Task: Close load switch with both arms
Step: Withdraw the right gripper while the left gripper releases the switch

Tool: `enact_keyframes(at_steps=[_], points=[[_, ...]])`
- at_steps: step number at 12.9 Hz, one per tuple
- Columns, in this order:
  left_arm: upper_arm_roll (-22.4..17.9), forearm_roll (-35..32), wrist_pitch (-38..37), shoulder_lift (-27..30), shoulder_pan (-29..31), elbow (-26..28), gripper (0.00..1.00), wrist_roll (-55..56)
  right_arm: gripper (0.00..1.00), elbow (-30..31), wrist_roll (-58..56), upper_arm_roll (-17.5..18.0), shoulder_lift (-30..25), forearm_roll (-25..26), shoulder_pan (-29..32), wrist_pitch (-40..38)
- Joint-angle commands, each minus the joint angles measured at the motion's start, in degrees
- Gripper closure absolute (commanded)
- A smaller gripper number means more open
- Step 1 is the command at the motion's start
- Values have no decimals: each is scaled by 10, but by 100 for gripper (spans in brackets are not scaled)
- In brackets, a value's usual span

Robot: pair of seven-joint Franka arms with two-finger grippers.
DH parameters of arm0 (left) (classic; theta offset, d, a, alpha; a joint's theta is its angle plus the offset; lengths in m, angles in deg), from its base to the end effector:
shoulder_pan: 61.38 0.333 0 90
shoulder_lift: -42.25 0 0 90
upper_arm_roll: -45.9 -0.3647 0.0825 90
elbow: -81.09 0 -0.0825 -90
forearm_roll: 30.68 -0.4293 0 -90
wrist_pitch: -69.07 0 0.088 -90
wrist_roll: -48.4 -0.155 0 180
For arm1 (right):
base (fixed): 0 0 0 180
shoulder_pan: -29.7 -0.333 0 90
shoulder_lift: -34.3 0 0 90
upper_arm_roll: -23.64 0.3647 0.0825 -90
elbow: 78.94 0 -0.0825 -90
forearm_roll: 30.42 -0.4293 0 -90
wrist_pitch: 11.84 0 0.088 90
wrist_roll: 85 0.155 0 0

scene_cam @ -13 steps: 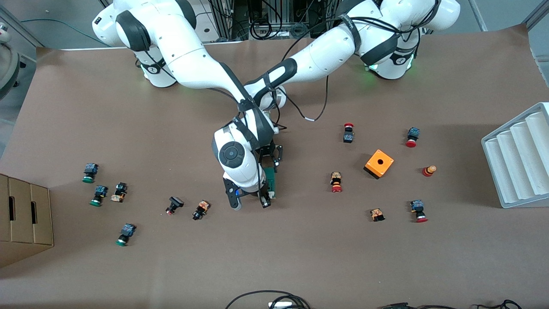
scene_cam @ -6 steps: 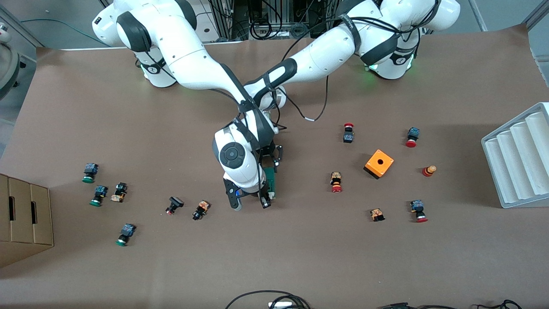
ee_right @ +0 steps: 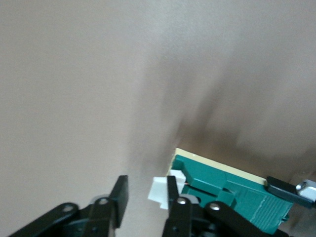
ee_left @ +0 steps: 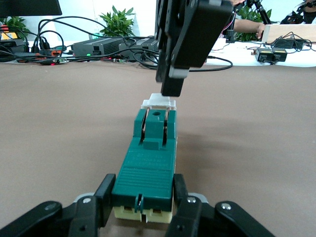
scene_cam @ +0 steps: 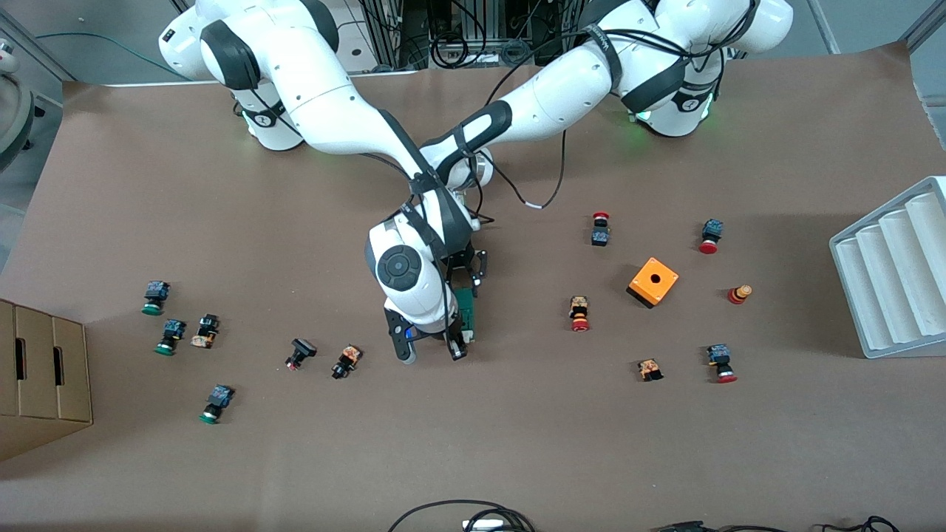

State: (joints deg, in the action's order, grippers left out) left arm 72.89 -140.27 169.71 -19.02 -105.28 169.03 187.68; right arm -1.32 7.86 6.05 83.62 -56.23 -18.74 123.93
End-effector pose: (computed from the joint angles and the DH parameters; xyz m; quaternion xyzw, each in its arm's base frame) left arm 0.4193 -0.6367 0.0423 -0.8168 -0.0619 -0.5719 0.0438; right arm 0.6797 0.4936 0.1990 -0.8051 0.5815 0.0072 0.1169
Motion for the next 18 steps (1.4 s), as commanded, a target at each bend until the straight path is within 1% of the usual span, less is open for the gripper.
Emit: enact_keyframes(at_steps=[1, 2, 5, 6, 7, 8, 9, 10, 12, 14, 15, 16, 18], points=[[-1, 2, -3, -1, -1, 0, 46, -8, 0, -5, -51, 0, -46, -9, 25, -55], [-1, 3, -3, -1, -1, 0, 46, -8, 0, 1, -83, 0, -73, -9, 35, -80], [-1, 2, -2, 1, -1, 0, 45, -8, 0, 43, -190, -2, -160, -5, 66, -179], [-1, 2, -2, 3, -1, 0, 39, -9, 0, 48, -223, -2, -185, -5, 83, -206], [-1, 3, -1, 5, -1, -1, 27, -9, 0, 53, -259, -2, -207, -5, 99, -238], [-1, 1, 1, 5, 0, -1, 6, -11, 0, 55, -295, -3, -229, -4, 117, -271], [-1, 0, 6, 6, 4, -1, 0, -14, 0, 56, -338, -3, -247, -2, 136, -303], [-1, 2, 7, 7, 4, -1, 0, -26, 0, 56, -375, -3, -264, 6, 154, -326], [-1, 6, 9, 16, 4, 0, 0, -30, 0, 72, -453, -3, -300, 42, 185, -358], [-1, 8, 9, 21, 4, 1, 0, -30, 0, 101, -533, -2, -338, 55, 212, -361], [0, 9, 11, 28, 4, 7, 0, -30, 0, 116, -565, 1, -358, 76, 226, -362], [0, 10, 24, 43, 4, 17, 0, -30, 0, 132, -607, 3, -380, 97, 236, -362], [0, 44, 53, 83, 5, 33, 0, -31, 0, 161, -685, 9, -417, 123, 264, -362]])
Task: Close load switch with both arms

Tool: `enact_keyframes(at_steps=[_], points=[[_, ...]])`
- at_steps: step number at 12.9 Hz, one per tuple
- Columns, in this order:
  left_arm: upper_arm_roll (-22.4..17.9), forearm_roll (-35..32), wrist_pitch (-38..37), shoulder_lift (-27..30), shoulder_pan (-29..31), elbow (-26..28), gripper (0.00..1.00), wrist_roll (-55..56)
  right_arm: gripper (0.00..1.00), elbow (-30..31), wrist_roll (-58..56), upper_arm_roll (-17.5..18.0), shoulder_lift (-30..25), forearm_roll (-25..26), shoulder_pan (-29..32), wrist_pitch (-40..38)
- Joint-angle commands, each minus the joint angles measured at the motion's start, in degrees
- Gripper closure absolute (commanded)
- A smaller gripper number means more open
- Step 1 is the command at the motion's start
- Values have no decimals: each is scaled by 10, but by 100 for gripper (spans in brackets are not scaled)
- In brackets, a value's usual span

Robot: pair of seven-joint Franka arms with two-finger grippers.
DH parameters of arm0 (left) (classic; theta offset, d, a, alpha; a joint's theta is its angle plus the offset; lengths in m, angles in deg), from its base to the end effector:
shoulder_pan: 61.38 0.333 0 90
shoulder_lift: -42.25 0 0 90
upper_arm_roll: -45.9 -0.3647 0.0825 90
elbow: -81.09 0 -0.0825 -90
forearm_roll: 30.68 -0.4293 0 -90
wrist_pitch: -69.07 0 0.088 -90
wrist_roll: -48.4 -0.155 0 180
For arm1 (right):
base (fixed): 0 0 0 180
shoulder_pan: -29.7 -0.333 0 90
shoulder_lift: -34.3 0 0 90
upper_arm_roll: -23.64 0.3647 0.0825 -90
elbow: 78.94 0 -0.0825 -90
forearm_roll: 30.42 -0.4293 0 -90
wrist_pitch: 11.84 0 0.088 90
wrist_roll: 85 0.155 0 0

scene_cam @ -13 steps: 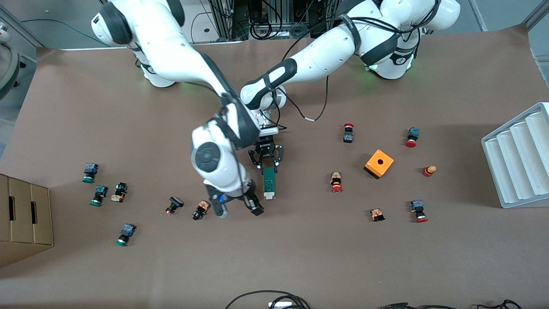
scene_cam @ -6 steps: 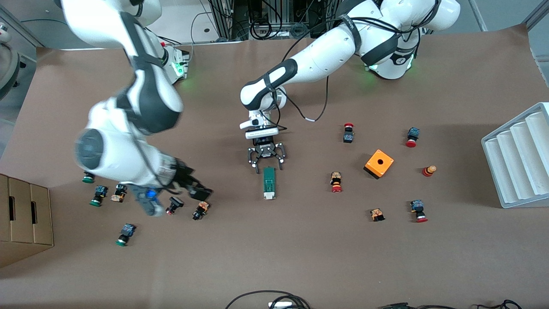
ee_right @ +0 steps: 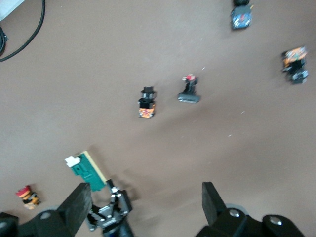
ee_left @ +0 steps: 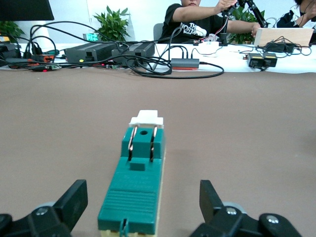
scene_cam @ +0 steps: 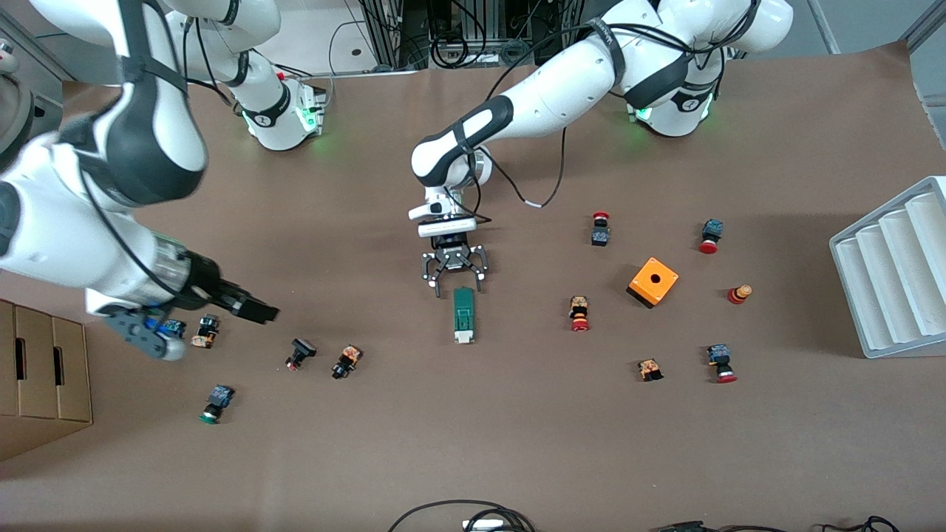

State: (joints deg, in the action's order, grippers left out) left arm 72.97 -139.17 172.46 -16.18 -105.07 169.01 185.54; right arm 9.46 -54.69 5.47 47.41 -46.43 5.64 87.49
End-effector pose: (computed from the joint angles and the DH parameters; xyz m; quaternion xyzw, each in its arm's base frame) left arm 0.4249 -0.6491 0.0745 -0.8224 -0.0560 -0.5653 0.0298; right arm 0.6715 0.1262 0.5161 -0.9675 0.2309 0.0439 0.0929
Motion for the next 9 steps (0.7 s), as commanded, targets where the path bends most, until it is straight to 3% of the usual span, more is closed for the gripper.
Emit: enact_keyframes(at_steps=[1, 3, 7, 9], points=[[-1, 48, 38, 73, 3, 35, 0, -13, 0, 63, -92, 30, -72, 45, 43, 2], [-1, 87, 54, 102, 13, 35, 0, -67, 0, 81, -156, 45, -103, 83, 70, -3], [-1, 247, 92, 189, 24, 31, 0, -257, 0, 116, -269, 44, -151, 118, 102, 2], [0, 281, 95, 213, 32, 29, 0, -319, 0, 152, -329, 43, -174, 120, 120, 32]])
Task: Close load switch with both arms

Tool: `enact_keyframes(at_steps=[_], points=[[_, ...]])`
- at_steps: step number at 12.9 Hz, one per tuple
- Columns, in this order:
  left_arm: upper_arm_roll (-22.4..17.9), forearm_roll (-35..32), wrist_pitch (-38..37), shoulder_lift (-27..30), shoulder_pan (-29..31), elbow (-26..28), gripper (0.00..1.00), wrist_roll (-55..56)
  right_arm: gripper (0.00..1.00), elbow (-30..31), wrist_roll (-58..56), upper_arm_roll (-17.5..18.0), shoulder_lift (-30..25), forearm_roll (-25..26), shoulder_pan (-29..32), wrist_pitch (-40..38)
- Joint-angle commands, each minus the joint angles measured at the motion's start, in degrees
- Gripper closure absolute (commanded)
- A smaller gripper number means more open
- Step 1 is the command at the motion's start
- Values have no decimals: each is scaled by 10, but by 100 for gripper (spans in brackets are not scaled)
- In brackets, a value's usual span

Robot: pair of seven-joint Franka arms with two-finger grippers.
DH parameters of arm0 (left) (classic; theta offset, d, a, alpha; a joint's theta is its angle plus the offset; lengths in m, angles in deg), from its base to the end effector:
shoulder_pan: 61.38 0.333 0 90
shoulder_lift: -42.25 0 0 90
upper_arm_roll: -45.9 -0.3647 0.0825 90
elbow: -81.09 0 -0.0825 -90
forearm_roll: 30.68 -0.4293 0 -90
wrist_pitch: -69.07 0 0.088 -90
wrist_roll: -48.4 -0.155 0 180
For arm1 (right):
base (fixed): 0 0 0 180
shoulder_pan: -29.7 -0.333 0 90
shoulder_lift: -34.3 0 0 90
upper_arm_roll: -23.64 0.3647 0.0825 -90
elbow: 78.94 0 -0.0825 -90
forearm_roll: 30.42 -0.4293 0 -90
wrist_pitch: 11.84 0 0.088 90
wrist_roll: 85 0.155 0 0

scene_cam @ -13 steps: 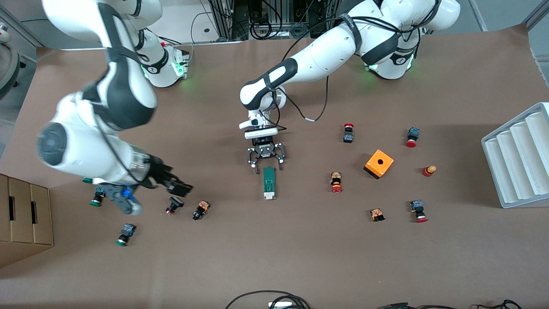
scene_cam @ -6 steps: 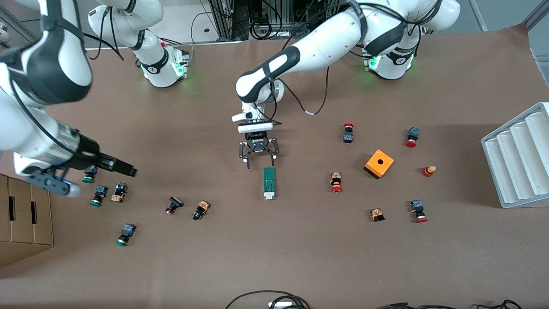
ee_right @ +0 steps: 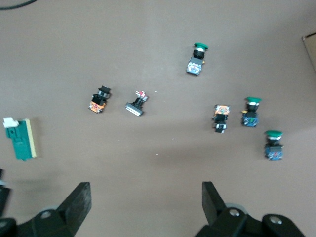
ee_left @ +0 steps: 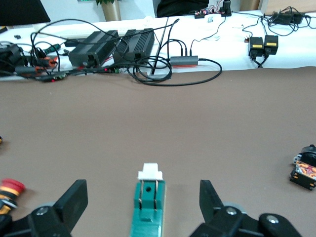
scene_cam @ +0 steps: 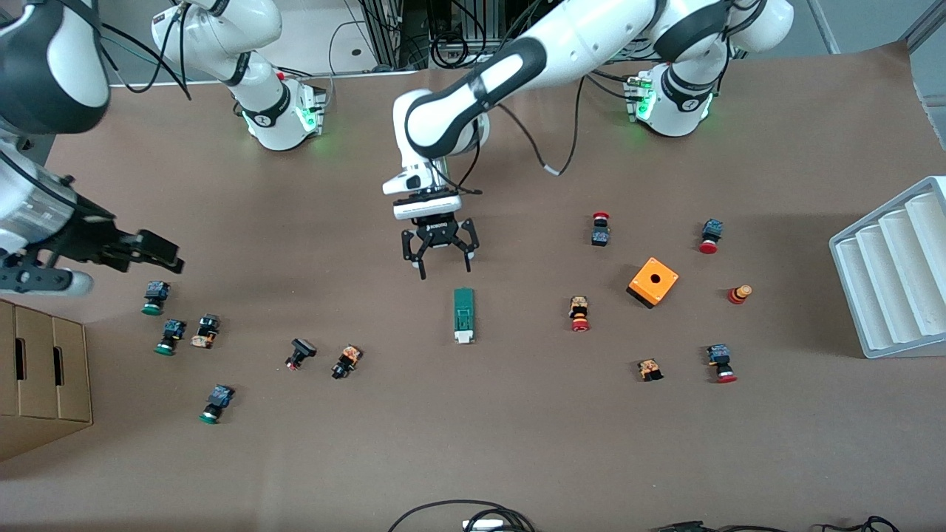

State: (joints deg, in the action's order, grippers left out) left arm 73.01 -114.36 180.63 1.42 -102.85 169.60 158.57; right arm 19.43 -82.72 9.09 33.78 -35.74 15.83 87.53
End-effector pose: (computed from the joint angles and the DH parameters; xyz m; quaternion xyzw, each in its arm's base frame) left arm 0.4461 -0.6567 0.2626 -0.8831 -0.0260 -0.4627 0.0737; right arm 0.6081 0.0051 0.5694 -0.9983 0.0328 -0.0124 0.0472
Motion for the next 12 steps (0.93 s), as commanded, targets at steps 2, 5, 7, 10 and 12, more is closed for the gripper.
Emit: enact_keyframes(at_steps=[2, 5, 7, 10, 12], points=[[-1, 61, 19, 58, 21, 19, 0, -94, 0, 98, -65, 6, -61, 13, 26, 69], [-1, 99, 20, 84, 40, 15, 0, -175, 0, 110, -63, 6, -63, 14, 24, 73], [-1, 137, 43, 104, 59, 14, 0, -238, 0, 108, -63, 7, -58, 14, 23, 73], [-1, 175, 55, 116, 74, 9, 0, -298, 0, 96, -62, 8, -43, 30, 21, 74], [-1, 205, 56, 124, 96, 7, 0, -348, 0, 81, -62, 9, -35, 29, 21, 77]])
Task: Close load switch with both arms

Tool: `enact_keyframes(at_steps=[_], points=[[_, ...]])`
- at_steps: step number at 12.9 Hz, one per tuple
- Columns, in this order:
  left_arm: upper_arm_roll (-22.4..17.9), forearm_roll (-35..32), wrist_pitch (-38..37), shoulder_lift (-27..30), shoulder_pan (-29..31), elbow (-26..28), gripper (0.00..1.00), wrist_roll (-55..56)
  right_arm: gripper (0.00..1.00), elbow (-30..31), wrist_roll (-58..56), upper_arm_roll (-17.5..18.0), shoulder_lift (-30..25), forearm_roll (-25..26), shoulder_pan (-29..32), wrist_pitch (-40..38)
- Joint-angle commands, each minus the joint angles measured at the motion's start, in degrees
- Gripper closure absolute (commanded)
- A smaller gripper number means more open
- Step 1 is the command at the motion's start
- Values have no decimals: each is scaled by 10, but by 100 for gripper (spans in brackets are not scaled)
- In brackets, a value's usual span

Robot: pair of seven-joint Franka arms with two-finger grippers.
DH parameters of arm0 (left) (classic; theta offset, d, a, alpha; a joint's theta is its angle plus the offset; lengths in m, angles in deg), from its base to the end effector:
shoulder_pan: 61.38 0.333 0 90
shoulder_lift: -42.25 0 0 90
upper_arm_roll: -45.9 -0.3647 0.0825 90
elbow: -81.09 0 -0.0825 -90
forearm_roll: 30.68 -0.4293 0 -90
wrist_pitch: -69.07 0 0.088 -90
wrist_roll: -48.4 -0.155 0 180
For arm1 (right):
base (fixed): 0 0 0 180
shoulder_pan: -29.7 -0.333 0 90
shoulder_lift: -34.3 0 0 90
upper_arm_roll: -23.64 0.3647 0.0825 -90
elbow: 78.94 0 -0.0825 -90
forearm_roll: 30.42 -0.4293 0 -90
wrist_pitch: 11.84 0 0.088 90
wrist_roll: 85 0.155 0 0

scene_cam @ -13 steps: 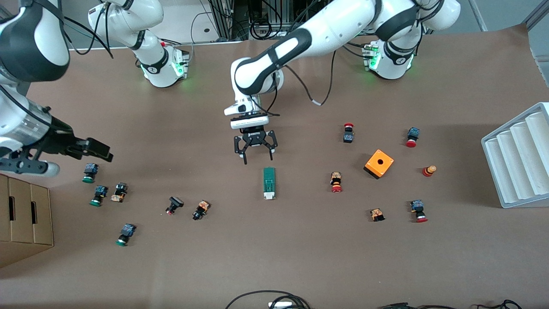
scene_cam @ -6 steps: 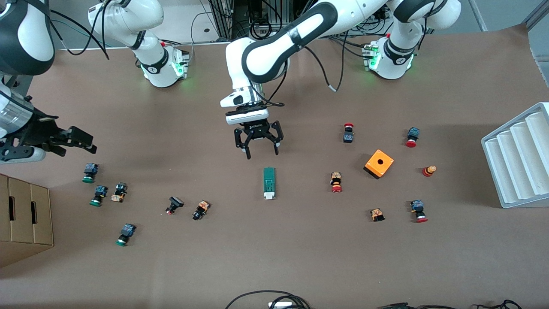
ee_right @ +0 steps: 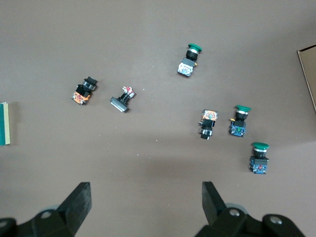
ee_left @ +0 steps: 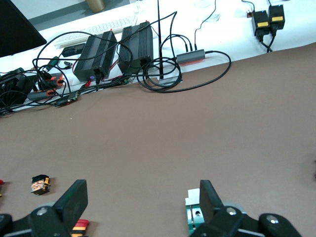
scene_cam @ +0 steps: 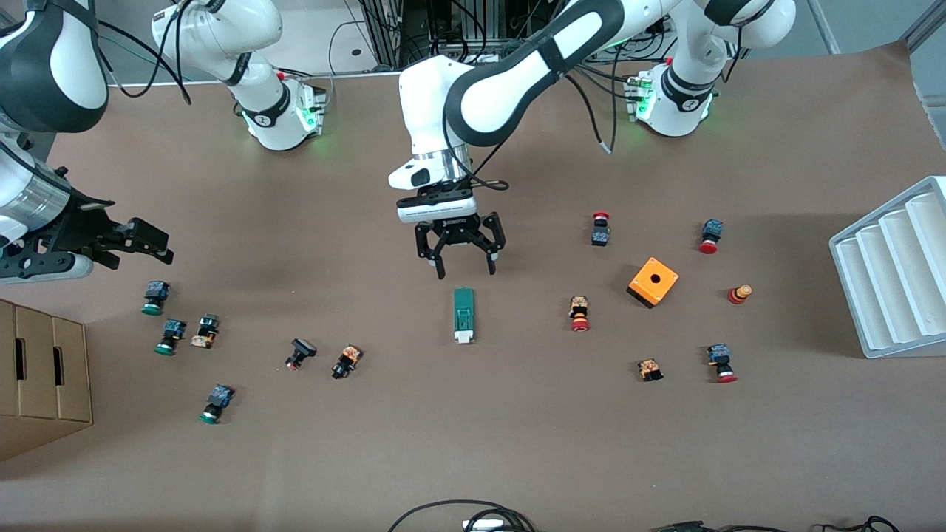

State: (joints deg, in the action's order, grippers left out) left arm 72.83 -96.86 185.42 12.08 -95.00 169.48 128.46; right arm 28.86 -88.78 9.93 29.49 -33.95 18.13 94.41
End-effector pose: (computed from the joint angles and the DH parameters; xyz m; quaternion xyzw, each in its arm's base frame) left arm 0.5093 -0.5987 0.3831 -0.9179 0.0581 -0.3759 0.1127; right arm 0.5854 -0.0178 0.5364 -0.9988 -0.0066 -0.0292 0.0383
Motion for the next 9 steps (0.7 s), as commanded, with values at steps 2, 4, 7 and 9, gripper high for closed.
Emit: enact_keyframes(at_steps=[2, 4, 7, 9], points=[[0, 56, 14, 26, 31, 5, 0, -100, 0, -26, 3, 2, 13, 12, -13, -4], [0, 80, 40, 37, 42, 3, 0, -115, 0, -32, 2, 1, 16, 12, -12, -7], [-1, 122, 41, 58, 65, 2, 0, -167, 0, -34, -1, 0, 19, 13, -12, -7], [-1, 161, 41, 74, 93, 2, 0, -229, 0, -38, 0, 0, 18, 13, -12, -7]])
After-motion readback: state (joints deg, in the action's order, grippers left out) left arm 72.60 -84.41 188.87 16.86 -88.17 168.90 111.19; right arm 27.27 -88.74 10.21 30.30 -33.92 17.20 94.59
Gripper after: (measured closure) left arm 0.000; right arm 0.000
